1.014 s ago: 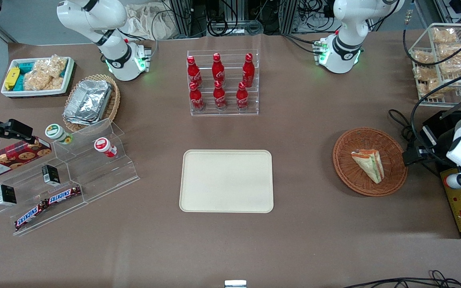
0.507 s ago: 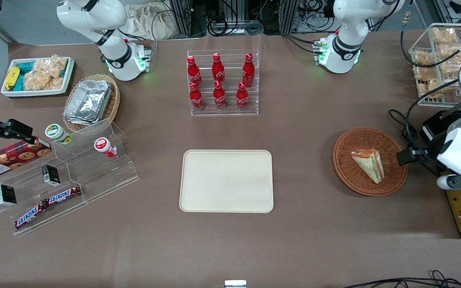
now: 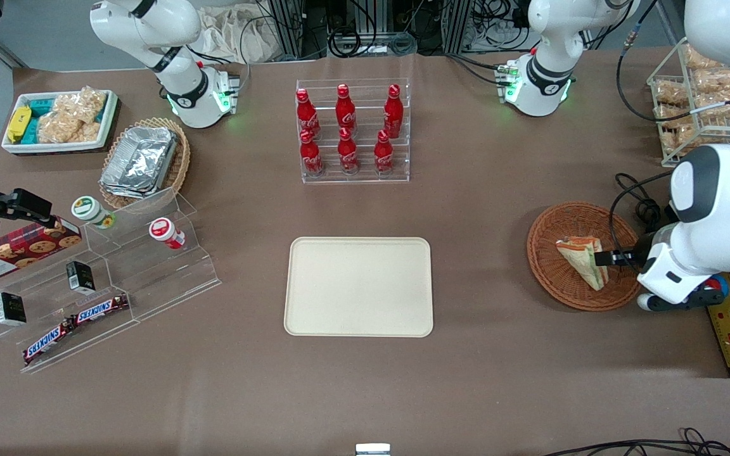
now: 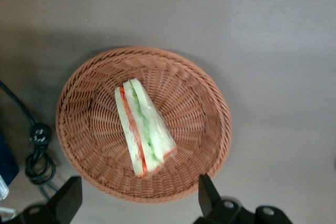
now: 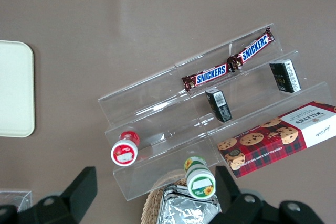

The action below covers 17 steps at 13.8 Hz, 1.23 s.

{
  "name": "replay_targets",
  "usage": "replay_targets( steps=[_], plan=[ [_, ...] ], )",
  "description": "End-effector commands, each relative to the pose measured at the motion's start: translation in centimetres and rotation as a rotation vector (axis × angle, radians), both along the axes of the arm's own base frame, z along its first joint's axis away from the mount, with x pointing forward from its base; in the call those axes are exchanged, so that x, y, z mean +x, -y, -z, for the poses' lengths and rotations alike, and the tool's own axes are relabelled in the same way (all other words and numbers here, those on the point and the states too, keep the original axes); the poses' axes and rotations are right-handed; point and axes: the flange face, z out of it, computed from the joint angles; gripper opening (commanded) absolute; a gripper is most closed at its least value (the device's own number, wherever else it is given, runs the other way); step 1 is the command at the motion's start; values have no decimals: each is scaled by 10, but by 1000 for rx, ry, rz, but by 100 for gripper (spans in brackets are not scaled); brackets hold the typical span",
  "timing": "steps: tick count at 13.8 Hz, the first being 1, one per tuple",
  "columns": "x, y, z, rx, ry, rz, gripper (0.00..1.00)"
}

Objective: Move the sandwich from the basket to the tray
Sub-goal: 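Move the left gripper down over the wrapped sandwich in the wicker basket, then lower the left gripper around the sandwich and close on it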

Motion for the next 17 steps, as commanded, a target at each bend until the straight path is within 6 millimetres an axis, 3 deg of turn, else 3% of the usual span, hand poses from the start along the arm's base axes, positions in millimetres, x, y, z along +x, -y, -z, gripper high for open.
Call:
replay_targets(
  steps=[1, 7, 10, 12, 13, 15, 17],
  plan=[
    [-17, -12, 30, 12, 19, -99, 99],
    [-33, -15, 107, 20, 94, -333, 99],
    [-52, -12, 141, 18, 91, -324, 98],
    [-57, -17, 152, 16, 99, -331, 93],
    [-56, -16, 151, 15, 101, -330, 85],
    [-55, -17, 146, 17, 104, -329, 46],
    [-54, -18, 135, 27, 88, -326, 15]
  ],
)
